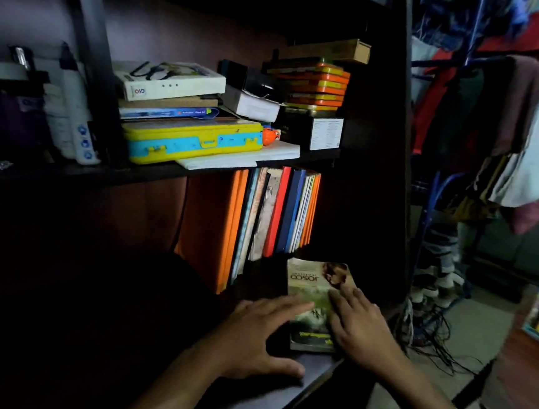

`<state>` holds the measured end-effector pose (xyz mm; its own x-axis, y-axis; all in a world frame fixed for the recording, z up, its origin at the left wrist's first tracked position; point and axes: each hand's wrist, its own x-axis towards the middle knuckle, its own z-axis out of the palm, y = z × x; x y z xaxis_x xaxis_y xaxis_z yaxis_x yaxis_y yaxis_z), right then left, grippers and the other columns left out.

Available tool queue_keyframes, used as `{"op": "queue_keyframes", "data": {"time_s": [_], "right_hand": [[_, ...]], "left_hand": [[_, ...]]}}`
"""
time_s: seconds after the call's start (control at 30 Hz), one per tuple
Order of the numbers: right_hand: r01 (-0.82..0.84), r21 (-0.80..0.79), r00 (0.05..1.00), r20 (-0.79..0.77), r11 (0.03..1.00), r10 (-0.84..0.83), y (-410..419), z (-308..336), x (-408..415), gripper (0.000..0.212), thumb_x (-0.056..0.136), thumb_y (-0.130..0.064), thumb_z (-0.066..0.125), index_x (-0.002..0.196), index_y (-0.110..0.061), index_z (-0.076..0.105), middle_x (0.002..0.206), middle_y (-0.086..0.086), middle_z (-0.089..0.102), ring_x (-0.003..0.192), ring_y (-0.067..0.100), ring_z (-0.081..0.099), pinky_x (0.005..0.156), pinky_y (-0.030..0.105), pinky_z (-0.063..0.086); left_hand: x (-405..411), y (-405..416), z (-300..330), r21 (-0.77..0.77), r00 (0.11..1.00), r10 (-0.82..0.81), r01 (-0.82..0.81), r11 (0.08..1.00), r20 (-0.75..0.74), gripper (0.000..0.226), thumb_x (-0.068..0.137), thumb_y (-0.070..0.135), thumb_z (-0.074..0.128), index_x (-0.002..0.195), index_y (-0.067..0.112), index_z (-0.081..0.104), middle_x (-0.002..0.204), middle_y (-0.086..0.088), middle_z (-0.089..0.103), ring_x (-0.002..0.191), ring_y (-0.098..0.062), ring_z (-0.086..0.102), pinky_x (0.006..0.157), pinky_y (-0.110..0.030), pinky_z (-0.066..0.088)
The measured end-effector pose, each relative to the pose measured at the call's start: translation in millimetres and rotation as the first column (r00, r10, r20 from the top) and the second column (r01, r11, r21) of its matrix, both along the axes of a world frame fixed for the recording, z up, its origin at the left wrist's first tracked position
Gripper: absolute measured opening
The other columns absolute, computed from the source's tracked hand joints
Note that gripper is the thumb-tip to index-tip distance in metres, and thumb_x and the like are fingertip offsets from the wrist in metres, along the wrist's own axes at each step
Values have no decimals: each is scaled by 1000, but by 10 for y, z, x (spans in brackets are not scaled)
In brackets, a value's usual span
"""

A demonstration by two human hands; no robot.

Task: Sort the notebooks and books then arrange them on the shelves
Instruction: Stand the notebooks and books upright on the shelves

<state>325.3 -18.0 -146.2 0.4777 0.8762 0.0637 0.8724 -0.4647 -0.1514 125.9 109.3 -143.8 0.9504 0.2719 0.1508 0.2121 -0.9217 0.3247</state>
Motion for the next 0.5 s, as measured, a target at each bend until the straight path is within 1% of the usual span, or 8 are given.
{"op": "queue_keyframes", "data": {"time_s": [0.07, 0.13, 0.17, 0.23, 0.3, 0.37, 0.43, 0.5], "right_hand": [[-21, 0, 999, -29, 1000, 21, -19, -76, -174, 100, 74, -62, -6, 157, -17, 26, 165, 14, 18, 153, 30, 12, 123, 41, 13], [6, -30, 993, -119, 1000, -9, -42, -48, -356, 84, 90, -66, 18, 158, -17, 21, 166, 17, 9, 153, 35, 3, 124, 44, 10], [6, -35, 991, -137, 999, -11, -60, -13, -419, 82, 94, -67, 30, 159, -19, 18, 167, 16, 5, 153, 35, 0, 124, 45, 10], [-28, -48, 989, -145, 998, 21, -121, 68, -461, 89, 91, -76, 33, 160, -22, 17, 168, 14, 2, 153, 35, -2, 123, 44, 9], [-91, -24, 970, -229, 996, 83, -221, 190, -462, 104, 75, -91, 23, 158, -28, 24, 168, 9, 7, 153, 29, 1, 123, 43, 11], [-165, 29, 935, -315, 986, 165, -317, 259, -397, 104, 69, -96, 31, 156, -37, 28, 168, -4, 11, 153, 18, 1, 123, 42, 13], [-263, 99, 924, -261, 960, 280, -403, 262, -291, 92, 77, -84, 54, 154, -44, 25, 165, -18, 15, 152, 9, 1, 125, 42, 16], [-364, 239, 915, -90, 900, 393, -438, 253, -198, 74, 84, -63, 60, 150, -46, 31, 156, -23, 32, 148, 7, 20, 121, 45, 27]], "left_hand": [[5, -5, -27, 32, 1000, 9, -10, 999, 13, 83, 82, 73, 61, 151, 59, 17, 161, 31, 13, 143, 1, 18, 117, -30, 18], [-26, 11, -30, -43, 999, 50, -49, 998, 3, 74, 86, 64, 65, 150, 53, 30, 159, 26, 24, 138, -3, 23, 115, -29, 24], [-45, 29, -22, -61, 998, 58, -59, 996, -11, 69, 87, 61, 65, 149, 51, 35, 158, 25, 28, 136, -3, 24, 113, -27, 25], [-56, 65, 2, -19, 999, 52, -52, 998, 1, 54, 92, 61, 58, 143, 48, 47, 153, 22, 38, 134, -3, 29, 109, -24, 27], [-50, 131, 20, 0, 993, 49, -49, 999, 104, 44, 94, 63, 48, 132, 44, 61, 141, 20, 54, 126, -3, 42, 108, -29, 35], [-62, 184, 18, -71, 966, 65, -48, 996, 251, 41, 94, 61, 44, 116, 38, 70, 123, 20, 64, 116, -1, 54, 101, -34, 44], [-73, 204, 25, -228, 903, 108, -11, 973, 415, 33, 94, 54, 49, 104, 32, 72, 109, 17, 68, 106, -2, 62, 92, -28, 49], [-94, 183, 89, -348, 813, 200, 4, 937, 548, 32, 91, 53, 53, 96, 27, 71, 98, 15, 70, 97, -3, 66, 83, -21, 49]]}}
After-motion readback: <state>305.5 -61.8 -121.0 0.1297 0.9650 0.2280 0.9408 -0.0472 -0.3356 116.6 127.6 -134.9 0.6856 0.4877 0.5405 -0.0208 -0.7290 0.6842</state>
